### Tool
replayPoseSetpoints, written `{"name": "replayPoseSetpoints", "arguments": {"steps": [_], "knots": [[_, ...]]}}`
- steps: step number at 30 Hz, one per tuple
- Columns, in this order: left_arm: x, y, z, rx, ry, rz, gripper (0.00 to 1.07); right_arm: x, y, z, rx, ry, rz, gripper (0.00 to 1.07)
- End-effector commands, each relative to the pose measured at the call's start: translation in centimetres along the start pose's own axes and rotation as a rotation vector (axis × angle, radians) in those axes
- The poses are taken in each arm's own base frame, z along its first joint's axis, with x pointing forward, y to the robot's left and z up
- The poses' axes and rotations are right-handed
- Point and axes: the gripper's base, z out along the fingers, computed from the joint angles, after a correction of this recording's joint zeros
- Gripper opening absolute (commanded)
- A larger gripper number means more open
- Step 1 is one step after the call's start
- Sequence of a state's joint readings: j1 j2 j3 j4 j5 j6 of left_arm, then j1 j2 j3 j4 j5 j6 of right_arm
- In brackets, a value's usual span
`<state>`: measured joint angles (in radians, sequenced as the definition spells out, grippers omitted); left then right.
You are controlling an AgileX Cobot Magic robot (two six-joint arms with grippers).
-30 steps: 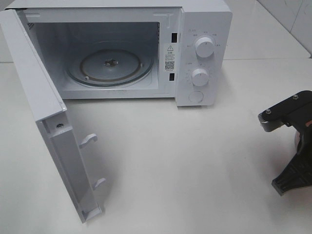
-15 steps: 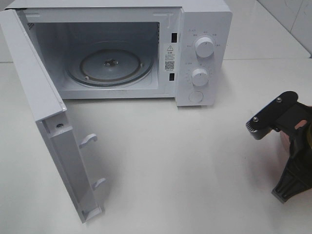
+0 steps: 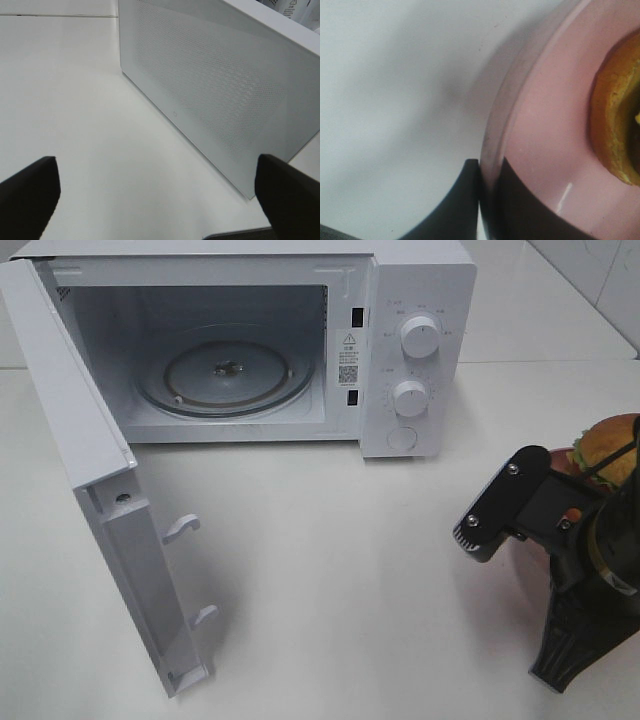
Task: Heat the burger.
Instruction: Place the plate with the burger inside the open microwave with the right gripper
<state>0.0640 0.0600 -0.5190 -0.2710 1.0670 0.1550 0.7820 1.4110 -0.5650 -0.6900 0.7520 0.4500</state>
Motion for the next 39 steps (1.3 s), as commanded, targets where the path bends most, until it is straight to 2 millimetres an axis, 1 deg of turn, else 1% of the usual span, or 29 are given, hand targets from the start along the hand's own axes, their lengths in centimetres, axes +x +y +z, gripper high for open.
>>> {"name": "replayPoseSetpoints", "arguments": {"steps": [1,14,21,30,32,39], "knots": [[0.0,0.0,0.0,0.001,-0.001,0.004,0.98,-0.3,0.5,-0.7,0.045,-0.035,-0.076,0.01],[0.0,0.0,0.0,0.001,-0.001,0.004,0.98,-0.7,2.2,-1.7,0.059,-0.099,-0.187,0.01],[0.0,0.0,0.0,0.001,-0.001,0.004,0.98,-0.9,3.5,-2.4,0.059,-0.138,-0.268,0.01],[0.0,0.0,0.0,0.001,-0.001,0.004,0.98,-1.2,3.4,-2.6,0.096,-0.169,-0.323,0.02],[0.0,0.0,0.0,0.001,-0.001,0.004,0.98,-1.3,3.3,-2.6,0.111,-0.180,-0.371,0.02],[0.0,0.0,0.0,0.001,-0.001,0.004,0.98,-1.5,3.5,-2.6,0.101,-0.202,-0.435,0.02]]}}
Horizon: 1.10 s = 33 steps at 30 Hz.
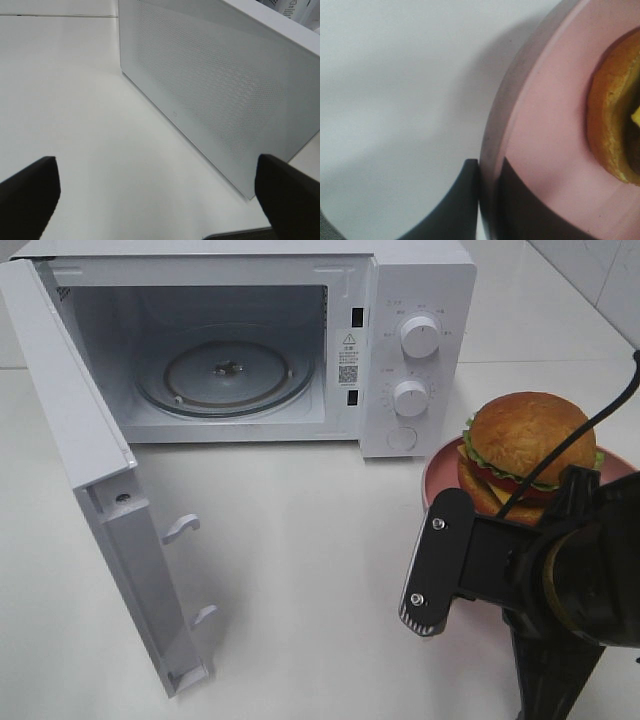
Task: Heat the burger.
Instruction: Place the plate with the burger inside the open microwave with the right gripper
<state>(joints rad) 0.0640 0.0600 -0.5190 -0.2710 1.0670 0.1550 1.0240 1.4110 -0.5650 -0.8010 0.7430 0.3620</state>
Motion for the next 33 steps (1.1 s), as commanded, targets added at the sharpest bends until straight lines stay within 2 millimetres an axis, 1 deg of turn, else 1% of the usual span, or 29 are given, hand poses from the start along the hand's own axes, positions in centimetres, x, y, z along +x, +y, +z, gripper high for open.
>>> {"name": "replayPoseSetpoints", "arguments": {"steps": [1,2,4,7,9,10,12,15,22,27,28,33], "knots": [[0.0,0.0,0.0,0.001,-0.001,0.004,0.98,-0.3,-0.3,-0.2,0.038,-0.036,-0.079,0.02],[0.0,0.0,0.0,0.001,-0.001,0.004,0.98,-0.3,-0.3,-0.2,0.038,-0.036,-0.079,0.02],[0.0,0.0,0.0,0.001,-0.001,0.004,0.98,-0.5,-0.2,-0.2,0.029,-0.064,-0.146,0.02],[0.0,0.0,0.0,0.001,-0.001,0.004,0.98,-0.6,-0.2,-0.2,0.027,-0.070,-0.163,0.02],[0.0,0.0,0.0,0.001,-0.001,0.004,0.98,-0.8,-0.1,-0.2,0.022,-0.099,-0.261,0.02],[0.0,0.0,0.0,0.001,-0.001,0.004,0.98,-0.8,-0.1,-0.2,0.022,-0.099,-0.261,0.02],[0.0,0.0,0.0,0.001,-0.001,0.004,0.98,-1.0,0.0,-0.3,0.019,-0.116,-0.325,0.03],[0.0,0.0,0.0,0.001,-0.001,0.004,0.98,-1.1,0.0,-0.3,0.018,-0.131,-0.357,0.03],[0.0,0.0,0.0,0.001,-0.001,0.004,0.98,-1.6,0.2,-0.3,0.007,-0.183,-0.366,0.03],[0.0,0.0,0.0,0.001,-0.001,0.004,0.98,-1.9,0.4,-0.4,0.008,-0.222,-0.450,0.03],[0.0,0.0,0.0,0.001,-0.001,0.004,0.98,-1.9,0.4,-0.4,0.012,-0.225,-0.496,0.03],[0.0,0.0,0.0,0.001,-0.001,0.004,0.98,-1.9,0.4,-0.4,0.014,-0.230,-0.536,0.02]]}}
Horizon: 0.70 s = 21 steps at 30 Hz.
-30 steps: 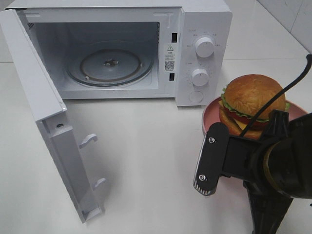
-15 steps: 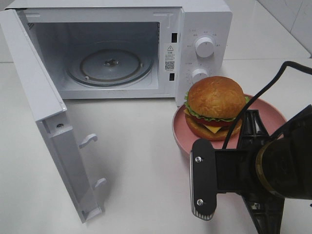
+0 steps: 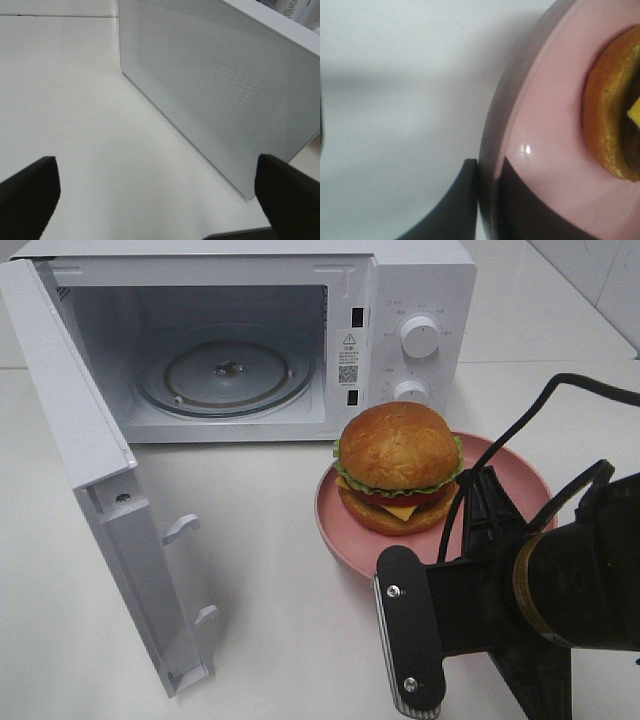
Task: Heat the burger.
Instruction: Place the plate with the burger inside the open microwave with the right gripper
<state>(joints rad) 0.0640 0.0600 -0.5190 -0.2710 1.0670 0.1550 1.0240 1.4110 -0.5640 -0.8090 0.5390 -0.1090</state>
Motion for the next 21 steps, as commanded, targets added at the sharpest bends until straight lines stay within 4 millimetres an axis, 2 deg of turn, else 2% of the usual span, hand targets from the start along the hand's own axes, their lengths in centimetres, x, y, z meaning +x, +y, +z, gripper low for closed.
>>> {"name": "replayPoseSetpoints", "arguments": {"steps": [1,5,21], "knots": [[0.0,0.0,0.0,0.001,-0.001,0.004,0.98,-0.1,-0.3,-0.2,0.033,-0.017,-0.064,0.02],[0.0,0.0,0.0,0.001,-0.001,0.004,0.98,-0.5,-0.3,-0.2,0.038,-0.057,-0.151,0.00],[0.0,0.0,0.0,0.001,-0.001,0.004,0.98,0.4,-2.0,0.9,0.031,-0.227,-0.240,0.00]]}}
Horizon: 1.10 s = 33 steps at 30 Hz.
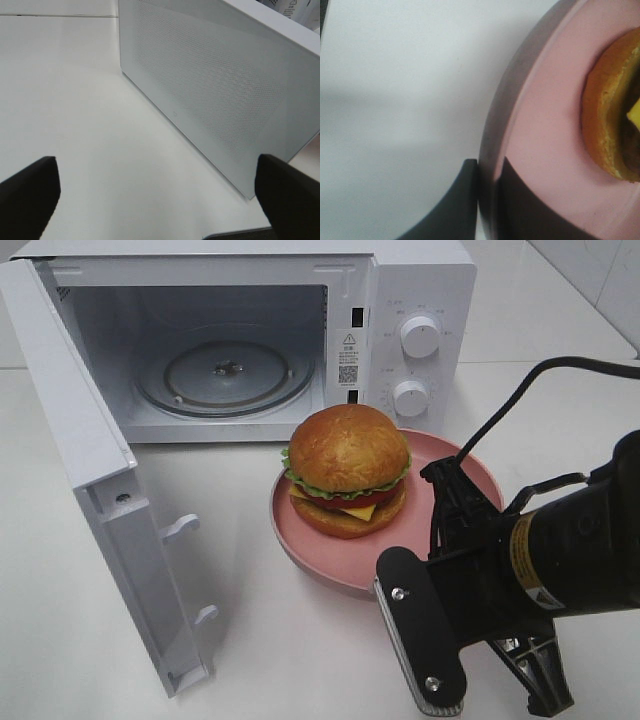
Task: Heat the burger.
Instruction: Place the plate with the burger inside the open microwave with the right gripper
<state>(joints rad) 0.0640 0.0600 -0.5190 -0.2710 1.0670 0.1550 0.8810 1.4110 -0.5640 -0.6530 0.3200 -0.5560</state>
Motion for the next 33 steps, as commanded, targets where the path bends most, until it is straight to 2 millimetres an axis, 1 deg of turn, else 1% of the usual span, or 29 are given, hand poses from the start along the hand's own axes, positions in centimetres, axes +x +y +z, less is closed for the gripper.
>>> {"name": "replayPoseSetpoints", "arguments": {"steps": [1,7,15,26,28,29,31,32,33], "knots": [[0.0,0.0,0.0,0.001,-0.001,0.004,0.98,0.4,-0.8,0.0,0.044,-0.078,-0.065,0.00],[0.0,0.0,0.0,0.001,-0.001,0.004,0.98,1.4,-1.3,0.3,0.049,-0.117,-0.126,0.00],[0.0,0.0,0.0,0.001,-0.001,0.004,0.98,2.8,-1.6,0.5,0.036,-0.170,-0.157,0.00],[0.0,0.0,0.0,0.001,-0.001,0.004,0.98,2.8,-1.9,0.7,0.054,-0.175,-0.190,0.00],[0.0,0.0,0.0,0.001,-0.001,0.004,0.98,2.5,-2.8,0.7,0.071,-0.179,-0.193,0.00],[0.0,0.0,0.0,0.001,-0.001,0.004,0.98,2.5,-2.8,0.7,0.071,-0.179,-0.193,0.00],[0.0,0.0,0.0,0.001,-0.001,0.004,0.98,2.3,-3.9,0.7,0.087,-0.180,-0.196,0.00],[0.0,0.0,0.0,0.001,-0.001,0.004,0.98,2.3,-3.9,0.7,0.087,-0.180,-0.196,0.00],[0.0,0.0,0.0,0.001,-0.001,0.004,0.98,2.3,-4.4,0.7,0.098,-0.178,-0.204,0.00]]}}
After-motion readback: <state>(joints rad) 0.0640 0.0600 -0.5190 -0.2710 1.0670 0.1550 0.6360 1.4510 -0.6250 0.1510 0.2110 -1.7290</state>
